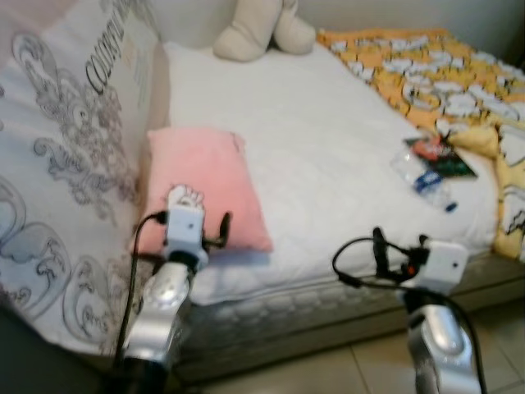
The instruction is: Clean up the room
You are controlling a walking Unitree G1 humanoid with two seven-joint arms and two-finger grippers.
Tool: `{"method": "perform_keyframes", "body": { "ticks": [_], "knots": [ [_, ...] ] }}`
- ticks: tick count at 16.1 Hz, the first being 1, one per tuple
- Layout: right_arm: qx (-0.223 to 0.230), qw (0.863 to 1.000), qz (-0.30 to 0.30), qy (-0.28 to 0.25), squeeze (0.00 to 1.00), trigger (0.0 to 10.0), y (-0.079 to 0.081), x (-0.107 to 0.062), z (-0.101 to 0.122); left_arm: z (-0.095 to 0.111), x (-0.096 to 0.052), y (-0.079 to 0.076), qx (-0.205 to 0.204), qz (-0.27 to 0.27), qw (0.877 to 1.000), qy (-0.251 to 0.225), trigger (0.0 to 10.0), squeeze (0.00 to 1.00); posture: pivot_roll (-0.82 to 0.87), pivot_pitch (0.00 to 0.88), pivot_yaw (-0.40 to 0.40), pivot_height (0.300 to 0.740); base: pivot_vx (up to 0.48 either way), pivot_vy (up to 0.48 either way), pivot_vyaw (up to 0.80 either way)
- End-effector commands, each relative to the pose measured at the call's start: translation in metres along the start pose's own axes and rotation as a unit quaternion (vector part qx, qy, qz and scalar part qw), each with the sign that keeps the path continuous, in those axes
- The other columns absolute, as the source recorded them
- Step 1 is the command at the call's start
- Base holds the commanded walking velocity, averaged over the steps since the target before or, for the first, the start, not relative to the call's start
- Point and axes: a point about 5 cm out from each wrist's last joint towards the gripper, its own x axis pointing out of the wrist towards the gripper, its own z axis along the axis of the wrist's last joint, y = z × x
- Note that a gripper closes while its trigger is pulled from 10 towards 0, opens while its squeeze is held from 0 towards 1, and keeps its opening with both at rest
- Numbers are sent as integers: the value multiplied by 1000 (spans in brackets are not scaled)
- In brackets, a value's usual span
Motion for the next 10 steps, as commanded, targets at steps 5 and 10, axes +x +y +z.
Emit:
{"method": "perform_keyframes", "body": {
  "ticks": [5,10],
  "knots": [
    [-9,999,44,-1,0,10000,9,11,6,-2,3,4,-20,26,999,12,10000,27,-104,0,-6,740,0,-455,0],
    [-22,999,42,-3,0,10000,9,15,6,7,19,-8,-6,-8,1000,0,10000,27,-124,0,-9,740,0,-452,525]
  ]
}}
